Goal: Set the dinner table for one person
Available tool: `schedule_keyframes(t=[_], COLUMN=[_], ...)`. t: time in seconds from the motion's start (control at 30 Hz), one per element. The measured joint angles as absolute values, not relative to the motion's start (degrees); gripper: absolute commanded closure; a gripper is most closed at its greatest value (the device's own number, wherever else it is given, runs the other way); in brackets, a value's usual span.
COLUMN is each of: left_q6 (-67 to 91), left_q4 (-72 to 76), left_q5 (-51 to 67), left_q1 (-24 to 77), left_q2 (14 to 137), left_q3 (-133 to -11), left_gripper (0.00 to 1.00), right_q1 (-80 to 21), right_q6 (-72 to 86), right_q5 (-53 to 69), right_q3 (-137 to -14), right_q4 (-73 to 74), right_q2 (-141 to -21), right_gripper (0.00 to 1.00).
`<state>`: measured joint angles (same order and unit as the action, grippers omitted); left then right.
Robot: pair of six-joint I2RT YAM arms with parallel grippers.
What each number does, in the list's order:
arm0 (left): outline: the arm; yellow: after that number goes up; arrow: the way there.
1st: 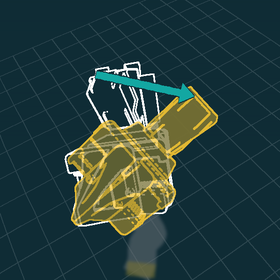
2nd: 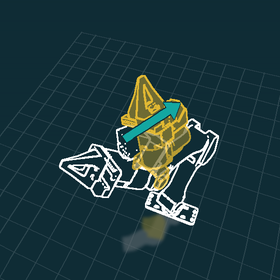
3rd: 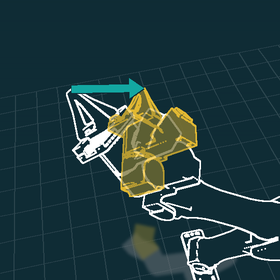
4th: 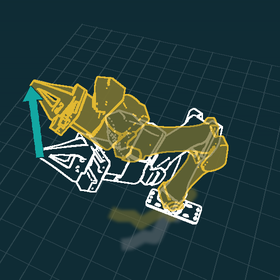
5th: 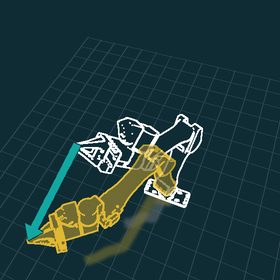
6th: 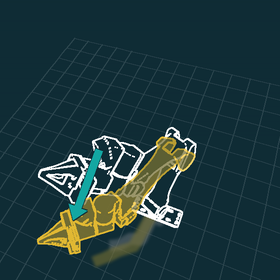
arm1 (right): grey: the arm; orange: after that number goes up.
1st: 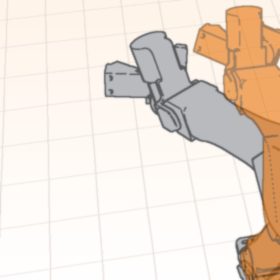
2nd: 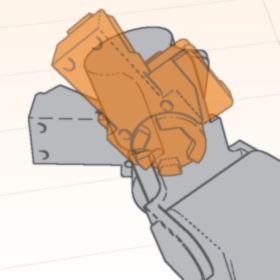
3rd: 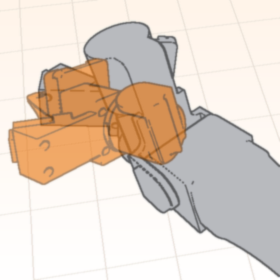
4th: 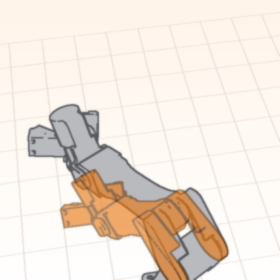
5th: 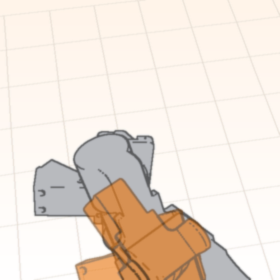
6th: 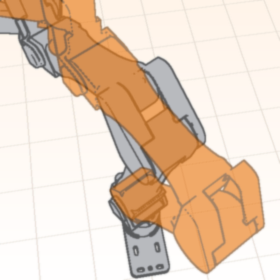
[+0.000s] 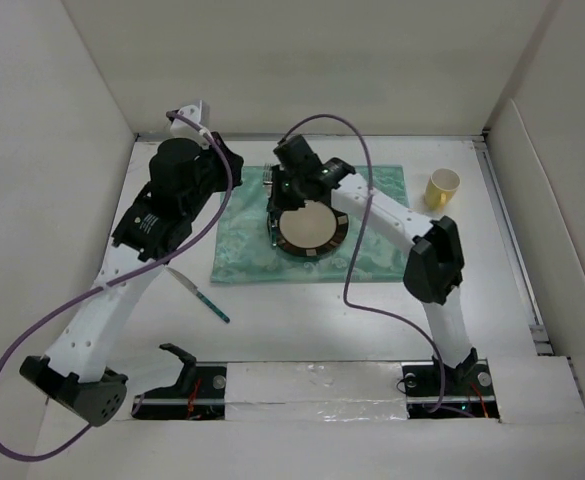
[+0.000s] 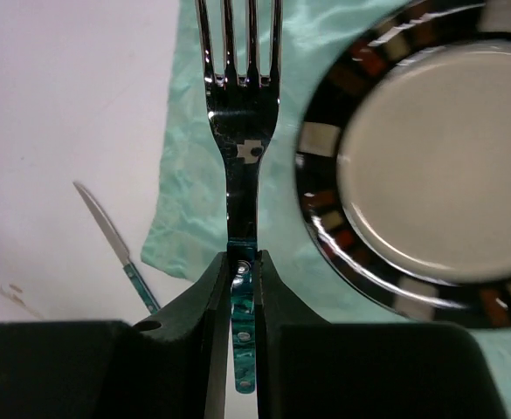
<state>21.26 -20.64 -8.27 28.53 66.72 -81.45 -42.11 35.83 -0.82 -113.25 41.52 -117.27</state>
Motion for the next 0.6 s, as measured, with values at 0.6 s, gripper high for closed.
schedule_keyframes(t=[0.6], left_q6=[25.0], left_q4=[-24.8], left_q5=[-6.9], left_q1=[28.5], left_q2=[60.9], left_q3=[-72.5], left_gripper=[0.75], right_q1=[-46.8], right_q6=[41.5], right_q5=[0.5], right_q3=[-126.7], right_q4=[39.3], right_q2=[-140.2], right_gripper=[1.00])
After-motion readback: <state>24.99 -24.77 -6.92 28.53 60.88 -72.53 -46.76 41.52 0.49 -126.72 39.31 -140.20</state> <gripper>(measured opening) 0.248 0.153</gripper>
